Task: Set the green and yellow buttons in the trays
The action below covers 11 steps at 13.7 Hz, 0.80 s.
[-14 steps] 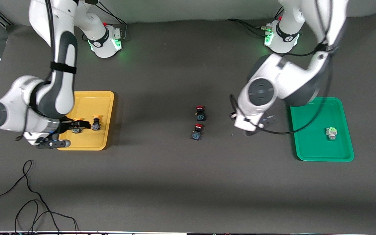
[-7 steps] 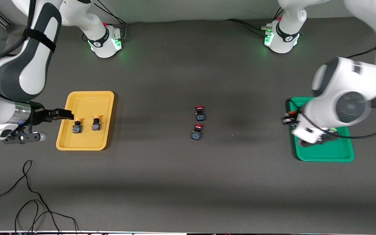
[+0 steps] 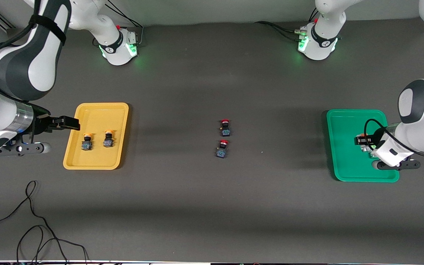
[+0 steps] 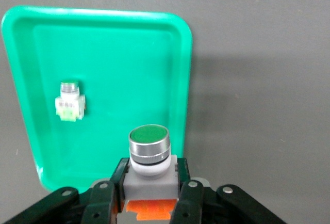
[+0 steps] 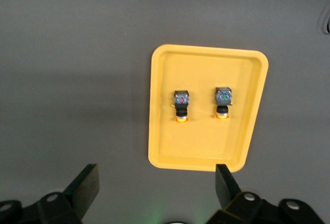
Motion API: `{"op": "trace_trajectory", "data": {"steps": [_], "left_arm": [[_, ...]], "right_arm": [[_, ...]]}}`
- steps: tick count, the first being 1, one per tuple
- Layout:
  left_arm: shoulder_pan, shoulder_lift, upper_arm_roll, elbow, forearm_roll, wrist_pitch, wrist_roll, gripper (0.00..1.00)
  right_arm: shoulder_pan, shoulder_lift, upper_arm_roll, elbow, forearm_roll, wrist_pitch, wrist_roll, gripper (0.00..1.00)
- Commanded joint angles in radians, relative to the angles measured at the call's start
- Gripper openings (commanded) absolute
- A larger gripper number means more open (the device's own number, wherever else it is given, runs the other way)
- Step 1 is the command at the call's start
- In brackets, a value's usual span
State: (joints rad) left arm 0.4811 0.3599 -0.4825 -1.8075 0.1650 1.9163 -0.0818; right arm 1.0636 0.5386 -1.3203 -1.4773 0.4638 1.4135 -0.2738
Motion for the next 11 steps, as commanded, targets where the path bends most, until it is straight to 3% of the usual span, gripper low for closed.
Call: {"op": "trace_trajectory", "data": {"steps": [1,5,7,11], "left_arm": [[0.056,-0.021,-0.011,-0.166,0.007,0.183,0.057,0.0],[0.083,0.02,-0.001,-0.28,0.056,0.369,0.057,0.0],[0.085,0.039,0.011,-0.309,0.057,0.42,0.056,0.0],[0.085,0.079,0.044,-0.312,0.109,0.469,0.057,0.0]], "right_arm": [[-0.156,-0.175,0.229,0.012,-0.137,0.002,0.097,1.0],[-0.468,-0.328,0.64,-0.001,-0.318,0.031,0.22,1.0],[-0.624,-0.377,0.825,-0.026,-0.361,0.038,0.246,1.0],[-0.889,-0.482,1.122,-0.141,-0.439,0.108,0.277,1.0]]}}
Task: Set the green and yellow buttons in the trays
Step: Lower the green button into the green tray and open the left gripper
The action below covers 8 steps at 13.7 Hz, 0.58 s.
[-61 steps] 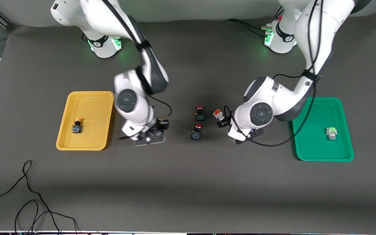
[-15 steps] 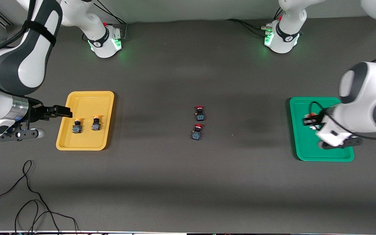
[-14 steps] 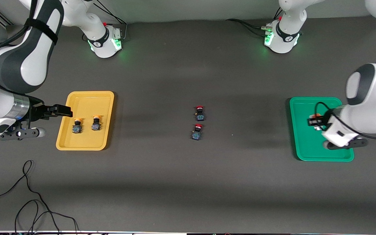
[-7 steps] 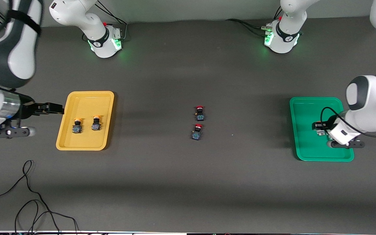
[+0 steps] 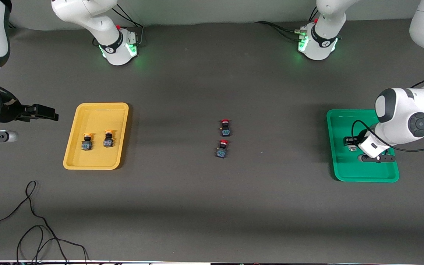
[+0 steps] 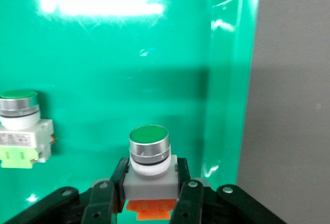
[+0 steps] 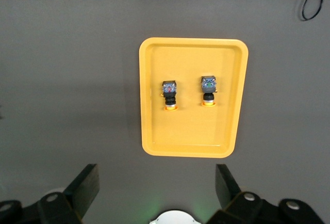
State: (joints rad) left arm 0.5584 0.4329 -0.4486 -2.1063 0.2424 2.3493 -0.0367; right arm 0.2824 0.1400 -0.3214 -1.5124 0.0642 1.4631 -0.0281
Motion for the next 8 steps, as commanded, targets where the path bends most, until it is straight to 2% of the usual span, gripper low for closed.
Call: {"op": "trace_trajectory", "data": {"steps": [1,3,4,5,6,7,8], "left_arm": [[0.009,0.023,0.011,-0.015,0.032,0.05,0.012,0.0],[0.008,0.044,0.028,-0.017,0.032,0.077,0.012,0.0],[0.008,0.049,0.03,-0.018,0.032,0.084,0.012,0.0],[0.008,0.049,0.03,-0.018,0.032,0.082,0.012,0.05],[0.009,0.046,0.03,-0.018,0.034,0.081,0.014,0.87],[0.009,0.038,0.03,-0.015,0.032,0.073,0.014,1.0],[0.008,0.029,0.03,-0.012,0.034,0.065,0.012,1.0]], "right_arm": [[-0.182,-0.103,0.181,-0.129,-0.04,0.069,0.03,1.0],[-0.291,-0.126,0.273,-0.141,-0.041,0.074,0.03,1.0],[-0.325,-0.146,0.303,-0.166,-0.05,0.091,0.031,1.0],[-0.327,-0.161,0.306,-0.184,-0.075,0.114,0.031,1.0],[-0.327,-0.166,0.305,-0.192,-0.078,0.121,0.031,1.0],[-0.325,-0.166,0.3,-0.189,-0.08,0.12,0.031,1.0],[-0.324,-0.166,0.294,-0.186,-0.08,0.121,0.03,1.0]]}}
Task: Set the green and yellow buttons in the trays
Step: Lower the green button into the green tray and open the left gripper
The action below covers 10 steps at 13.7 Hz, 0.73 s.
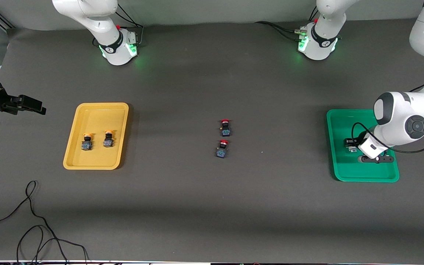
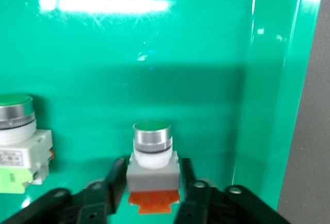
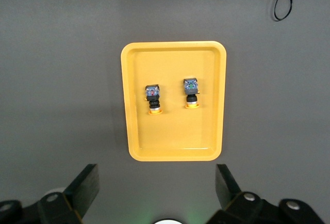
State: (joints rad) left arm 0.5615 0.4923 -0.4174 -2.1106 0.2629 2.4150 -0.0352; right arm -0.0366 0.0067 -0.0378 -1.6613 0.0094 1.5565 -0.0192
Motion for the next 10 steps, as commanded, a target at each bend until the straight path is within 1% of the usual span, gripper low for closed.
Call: {"op": "trace_trajectory", "data": {"steps": [1,3,5,7,8,9,10], "left_arm": [[0.006,-0.046,-0.001,-0.008,0.012,-0.004,0.012,1.0],[0.005,-0.104,-0.009,0.0,0.012,-0.065,0.012,1.0],[-0.006,-0.19,-0.024,0.017,0.004,-0.15,0.011,1.0],[-0.006,-0.282,-0.069,0.059,-0.004,-0.288,0.012,1.0],[-0.008,-0.317,-0.095,0.11,-0.005,-0.389,0.012,1.0],[-0.009,-0.334,-0.134,0.186,-0.011,-0.501,0.011,1.0],[-0.009,-0.334,-0.168,0.29,-0.033,-0.634,0.011,1.0]], "right_arm": [[-0.006,-0.033,0.01,-0.032,-0.025,0.027,0.021,1.0],[-0.005,-0.036,0.01,-0.025,-0.025,0.024,0.019,1.0],[-0.005,-0.037,0.01,-0.02,-0.025,0.024,0.019,1.0],[0.001,-0.036,0.009,-0.015,-0.028,0.024,0.016,1.0],[0.007,-0.034,0.009,-0.015,-0.038,0.025,0.016,1.0],[0.01,-0.034,0.009,-0.015,-0.043,0.025,0.018,1.0],[0.011,-0.034,0.009,-0.015,-0.043,0.025,0.018,1.0]]}}
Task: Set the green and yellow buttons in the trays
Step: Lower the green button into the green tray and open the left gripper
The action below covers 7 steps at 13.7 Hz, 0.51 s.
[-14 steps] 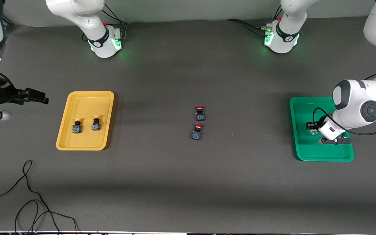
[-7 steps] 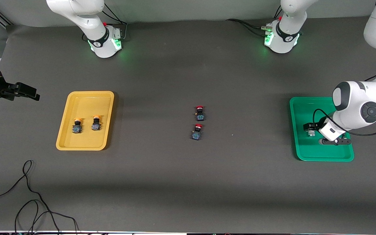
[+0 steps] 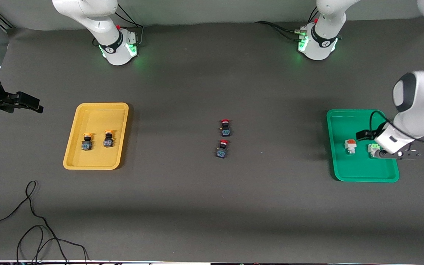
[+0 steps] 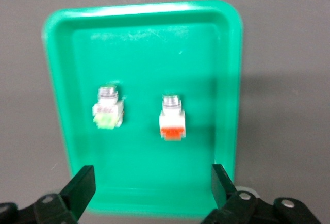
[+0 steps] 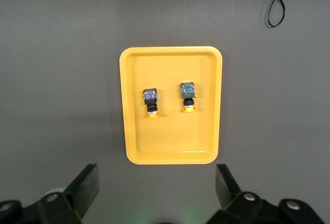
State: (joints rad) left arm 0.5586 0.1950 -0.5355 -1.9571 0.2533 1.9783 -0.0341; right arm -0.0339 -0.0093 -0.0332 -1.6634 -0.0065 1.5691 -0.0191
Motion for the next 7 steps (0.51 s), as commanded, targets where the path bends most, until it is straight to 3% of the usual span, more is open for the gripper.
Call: {"op": "trace_trajectory", "data": {"steps": [1,4,7], "left_arm": [[-0.011,-0.029,-0.063,0.246,-0.044,-0.322,0.01,1.0],[-0.04,-0.025,-0.075,0.432,-0.054,-0.508,0.011,1.0],[-0.043,-0.023,-0.075,0.461,-0.083,-0.498,0.01,1.0]], "right_arm": [[0.008,-0.018,0.004,-0.013,-0.027,0.012,0.018,1.0],[0.006,-0.012,0.004,-0.004,-0.027,0.011,0.008,1.0],[0.005,-0.011,0.004,0.002,-0.024,0.008,0.008,1.0]]}}
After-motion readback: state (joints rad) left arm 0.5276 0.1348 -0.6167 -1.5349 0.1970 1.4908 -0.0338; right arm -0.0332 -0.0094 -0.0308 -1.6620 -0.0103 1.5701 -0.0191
